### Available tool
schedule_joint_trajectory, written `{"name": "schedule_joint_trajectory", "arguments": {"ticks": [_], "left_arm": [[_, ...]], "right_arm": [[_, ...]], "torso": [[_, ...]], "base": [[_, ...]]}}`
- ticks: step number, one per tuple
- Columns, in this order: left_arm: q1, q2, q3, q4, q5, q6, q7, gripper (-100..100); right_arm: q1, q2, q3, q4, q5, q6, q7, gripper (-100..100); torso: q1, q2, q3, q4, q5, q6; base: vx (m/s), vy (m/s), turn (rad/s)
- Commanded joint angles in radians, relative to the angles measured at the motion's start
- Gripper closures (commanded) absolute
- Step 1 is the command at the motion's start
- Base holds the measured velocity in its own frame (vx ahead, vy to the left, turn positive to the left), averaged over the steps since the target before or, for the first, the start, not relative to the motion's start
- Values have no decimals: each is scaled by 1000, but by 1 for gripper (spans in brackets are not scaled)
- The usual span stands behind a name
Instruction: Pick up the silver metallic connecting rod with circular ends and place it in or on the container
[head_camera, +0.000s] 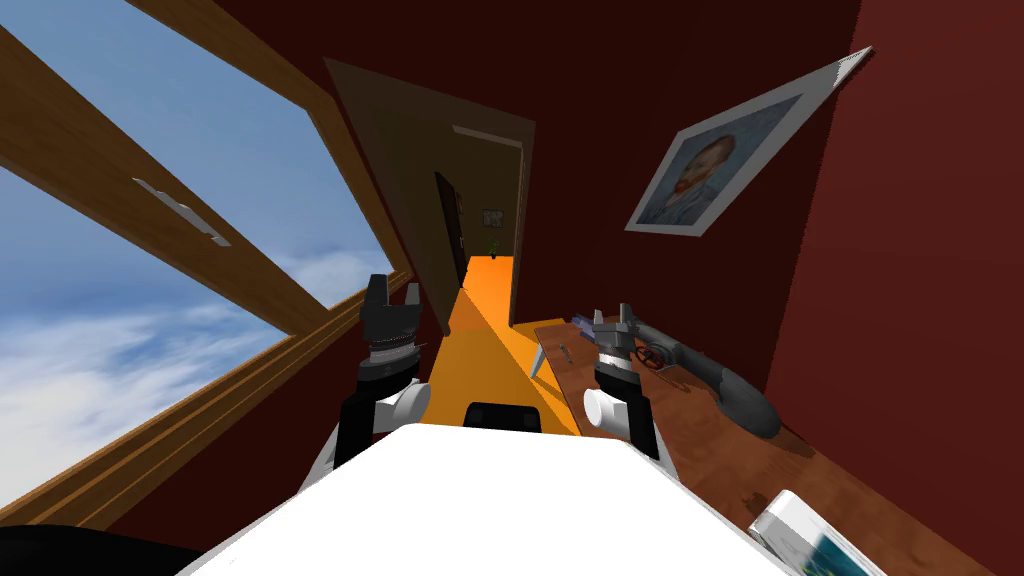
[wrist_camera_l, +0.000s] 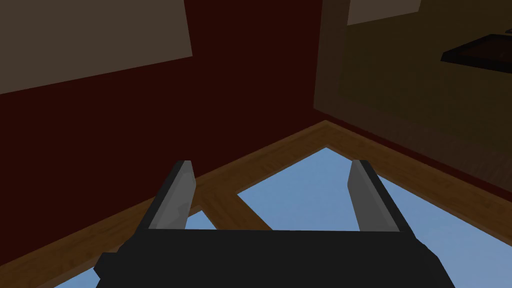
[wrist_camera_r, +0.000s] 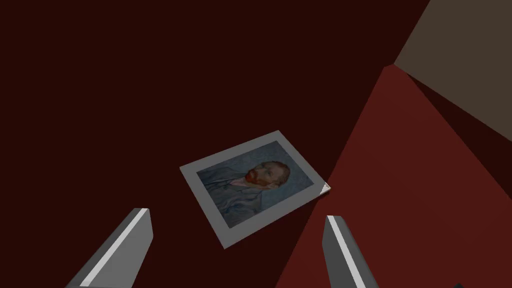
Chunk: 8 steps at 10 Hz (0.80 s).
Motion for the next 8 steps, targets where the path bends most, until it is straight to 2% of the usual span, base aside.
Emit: {"name": "schedule_joint_trajectory", "arguments": {"ticks": [1,4,8], "left_arm": [[0,0,0,0,0,0,0,0],[0,0,0,0,0,0,0,0],[0,0,0,0,0,0,0,0]], "right_arm": [[-3,-37,-1,9,-10,11,-5,-100],[-17,-116,-5,43,-51,55,-22,-100],[-50,-203,-12,115,-145,147,-58,-100]], "torso": [[0,0,0,0,0,0],[2,-1,-1,0,0,0],[3,-3,-2,-1,1,0]], "base": [[5,13,4],[18,30,0],[40,43,-10]]}}
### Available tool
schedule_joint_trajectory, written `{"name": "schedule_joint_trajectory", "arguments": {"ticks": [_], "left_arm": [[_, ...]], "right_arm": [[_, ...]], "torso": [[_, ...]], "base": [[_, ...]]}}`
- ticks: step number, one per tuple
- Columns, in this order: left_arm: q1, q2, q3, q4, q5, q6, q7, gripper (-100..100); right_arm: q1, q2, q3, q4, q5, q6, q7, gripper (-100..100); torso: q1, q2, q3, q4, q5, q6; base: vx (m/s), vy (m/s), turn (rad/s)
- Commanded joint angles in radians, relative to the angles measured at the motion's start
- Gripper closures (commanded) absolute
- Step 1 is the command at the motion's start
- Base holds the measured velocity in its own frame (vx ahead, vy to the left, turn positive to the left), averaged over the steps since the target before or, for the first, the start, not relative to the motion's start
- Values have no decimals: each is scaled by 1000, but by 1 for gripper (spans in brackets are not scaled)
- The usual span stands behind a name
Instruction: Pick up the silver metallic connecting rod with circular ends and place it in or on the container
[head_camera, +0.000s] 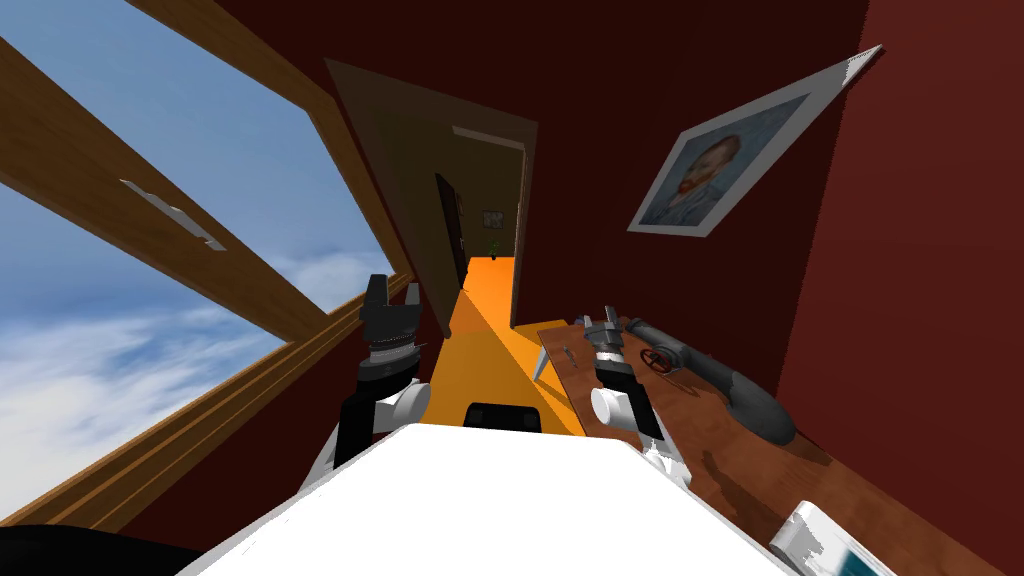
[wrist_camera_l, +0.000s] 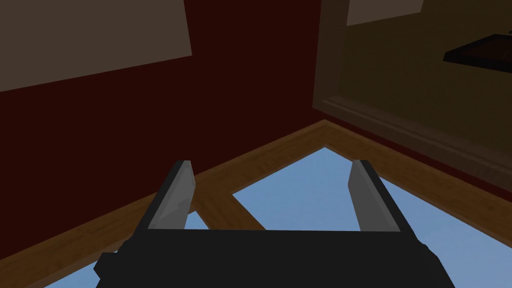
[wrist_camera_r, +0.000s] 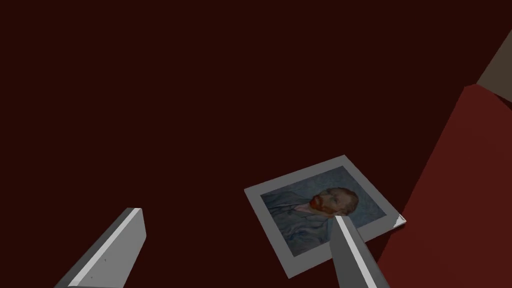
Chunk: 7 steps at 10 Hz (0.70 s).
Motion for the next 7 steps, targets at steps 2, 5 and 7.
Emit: {"name": "schedule_joint_trajectory", "arguments": {"ticks": [2,5,7], "left_arm": [[0,0,0,0,0,0,0,0],[0,0,0,0,0,0,0,0],[0,0,0,0,0,0,0,0]], "right_arm": [[-15,-49,-4,42,-76,78,-30,-100],[-38,-80,-7,87,-142,140,-55,-100],[-61,-107,-11,135,-205,197,-82,-100]], "torso": [[0,-1,0,0,0,0],[-1,1,0,0,0,0],[-1,0,0,0,0,0]], "base": [[59,59,-18],[42,42,-14],[49,49,-23]]}}
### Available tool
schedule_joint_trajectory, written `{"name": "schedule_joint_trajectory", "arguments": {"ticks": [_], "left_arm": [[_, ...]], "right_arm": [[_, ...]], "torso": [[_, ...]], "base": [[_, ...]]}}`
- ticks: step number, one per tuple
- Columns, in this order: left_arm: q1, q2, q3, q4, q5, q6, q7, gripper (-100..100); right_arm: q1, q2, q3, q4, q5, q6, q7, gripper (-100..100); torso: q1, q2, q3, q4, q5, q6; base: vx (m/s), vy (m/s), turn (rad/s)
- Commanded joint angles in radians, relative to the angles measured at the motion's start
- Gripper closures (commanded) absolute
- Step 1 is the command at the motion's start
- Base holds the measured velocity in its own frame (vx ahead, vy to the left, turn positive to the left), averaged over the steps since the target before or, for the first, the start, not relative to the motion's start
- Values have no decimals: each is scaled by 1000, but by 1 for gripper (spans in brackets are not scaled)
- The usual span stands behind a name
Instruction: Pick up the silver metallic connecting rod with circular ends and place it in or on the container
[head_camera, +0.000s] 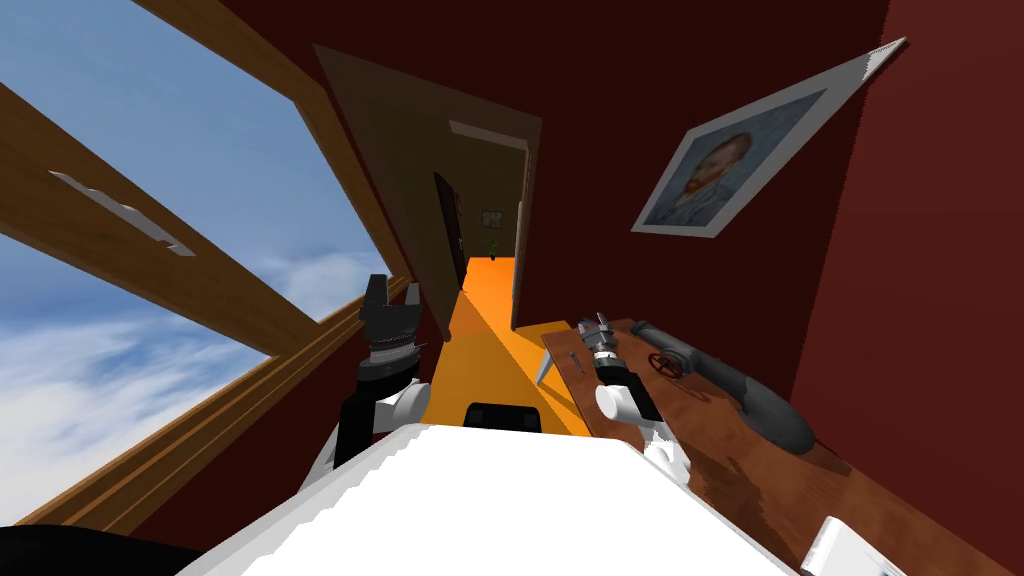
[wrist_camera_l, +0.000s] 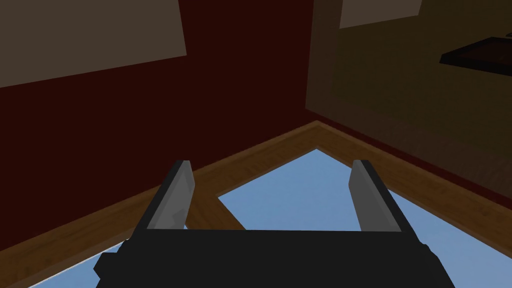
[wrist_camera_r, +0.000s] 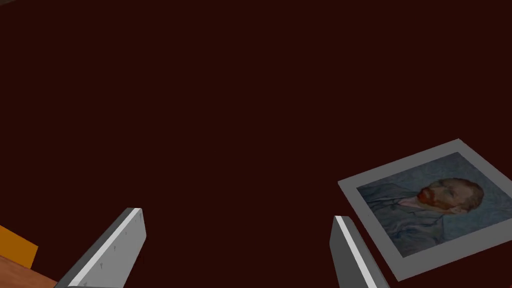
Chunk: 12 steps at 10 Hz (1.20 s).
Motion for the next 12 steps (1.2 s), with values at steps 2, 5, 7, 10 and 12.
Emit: {"name": "schedule_joint_trajectory", "arguments": {"ticks": [2,5,7,10,12], "left_arm": [[0,0,0,0,0,0,0,0],[0,0,0,0,0,0,0,0],[0,0,0,0,0,0,0,0],[0,0,0,0,0,0,0,0],[0,0,0,0,0,0,0,0]], "right_arm": [[-26,-17,-3,43,-56,64,-22,-100],[-48,-40,-9,95,-122,133,-53,-100],[-70,-61,-17,150,-184,198,-87,-100],[-90,-78,-28,208,-241,271,-124,-100],[-99,-86,-35,239,-268,316,-144,-100]], "torso": [[-1,1,0,0,0,0],[0,0,0,0,0,0],[-2,1,0,0,0,0],[-2,2,1,0,0,0],[-2,1,1,0,0,0]], "base": [[41,36,-10],[46,43,-10],[36,29,1],[32,17,7],[33,16,18]]}}
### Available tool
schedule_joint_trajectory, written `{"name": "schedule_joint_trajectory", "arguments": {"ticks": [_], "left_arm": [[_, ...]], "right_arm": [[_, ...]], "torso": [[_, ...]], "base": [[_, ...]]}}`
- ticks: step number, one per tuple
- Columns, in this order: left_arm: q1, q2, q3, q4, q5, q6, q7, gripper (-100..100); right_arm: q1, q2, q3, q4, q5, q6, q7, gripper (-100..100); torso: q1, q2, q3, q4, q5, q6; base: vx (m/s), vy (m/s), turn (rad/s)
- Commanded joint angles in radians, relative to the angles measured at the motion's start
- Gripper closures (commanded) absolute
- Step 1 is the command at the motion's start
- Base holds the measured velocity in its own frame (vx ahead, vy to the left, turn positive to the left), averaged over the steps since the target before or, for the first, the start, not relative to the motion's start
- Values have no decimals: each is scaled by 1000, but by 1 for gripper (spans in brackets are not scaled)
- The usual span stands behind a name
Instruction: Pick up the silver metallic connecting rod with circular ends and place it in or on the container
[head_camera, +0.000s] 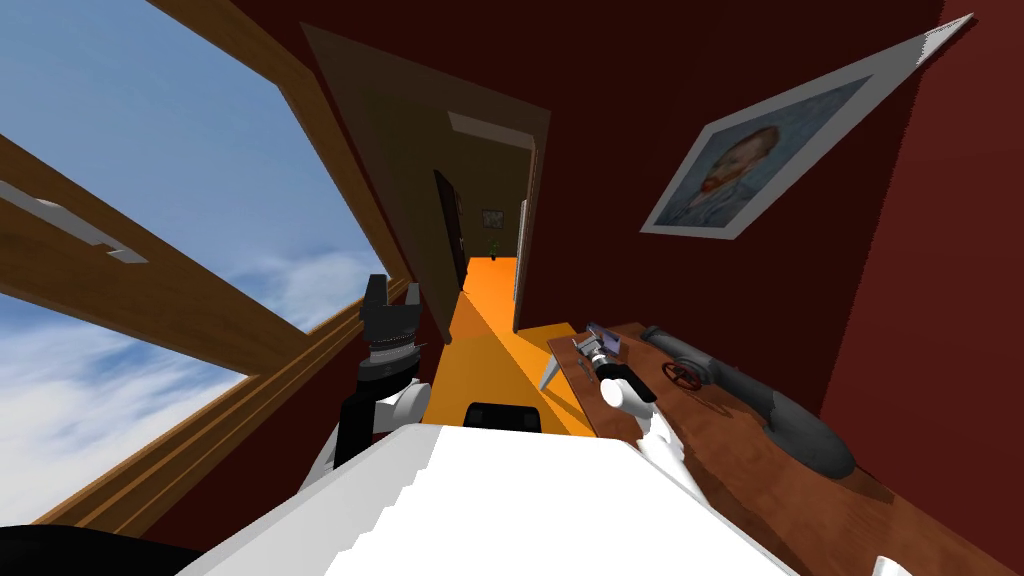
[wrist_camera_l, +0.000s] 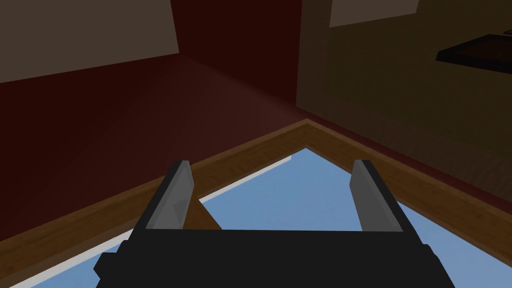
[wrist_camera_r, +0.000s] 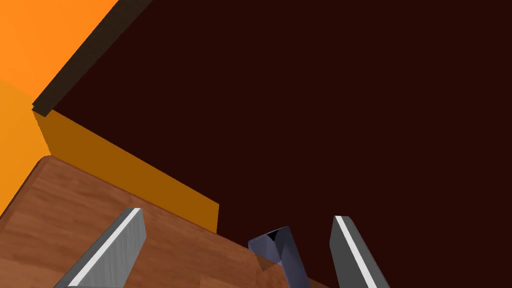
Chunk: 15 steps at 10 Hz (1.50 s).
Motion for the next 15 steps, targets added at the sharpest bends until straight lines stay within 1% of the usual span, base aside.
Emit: {"name": "schedule_joint_trajectory", "arguments": {"ticks": [1,2,4,5,7,8,9,10,11,13,14,15], "left_arm": [[0,0,0,0,0,0,0,0],[0,0,0,0,0,0,0,0],[0,0,0,0,0,0,0,0],[0,0,0,0,0,0,0,0],[0,0,0,0,0,0,0,0],[0,0,0,0,0,0,0,0],[0,0,0,0,0,0,0,0],[0,0,0,0,0,0,0,0],[0,0,0,0,0,0,0,0],[0,0,0,0,0,0,0,0],[0,0,0,0,0,0,0,0],[0,0,0,0,0,0,0,0]], "right_arm": [[-9,1,-14,26,-23,50,-23,-100],[-9,1,-14,26,-23,60,-23,-100],[-24,-11,-31,83,-68,127,-66,-100],[-24,-11,-31,91,-68,137,-66,-100],[-37,-20,-49,152,-107,215,-110,-100],[-43,-24,-59,185,-124,238,-132,-100],[-43,-24,-59,189,-124,253,-132,-100],[-48,-27,-69,222,-141,291,-154,-100],[-48,-27,-69,222,-141,291,-154,-100],[-59,-32,-90,283,-170,360,-197,-100],[-59,-32,-90,284,-170,364,-197,-100],[-63,-34,-99,313,-184,399,-218,-100]], "torso": [[0,0,0,0,0,0],[0,0,0,0,0,0],[-1,1,1,0,0,0],[-1,1,0,0,0,0],[-1,1,0,0,0,0],[-2,1,1,0,0,0],[-2,1,1,0,0,0],[-2,1,1,0,-1,0],[-2,2,1,0,0,0],[-2,1,1,0,0,0],[-3,1,1,0,0,0],[-2,1,1,0,-1,0]], "base": [[21,7,26],[15,2,11],[19,-2,39],[18,-4,15],[19,-8,49],[15,-25,58],[10,-24,18],[12,-19,41],[9,-16,17],[12,-23,53],[11,-30,23],[7,-30,46]]}}
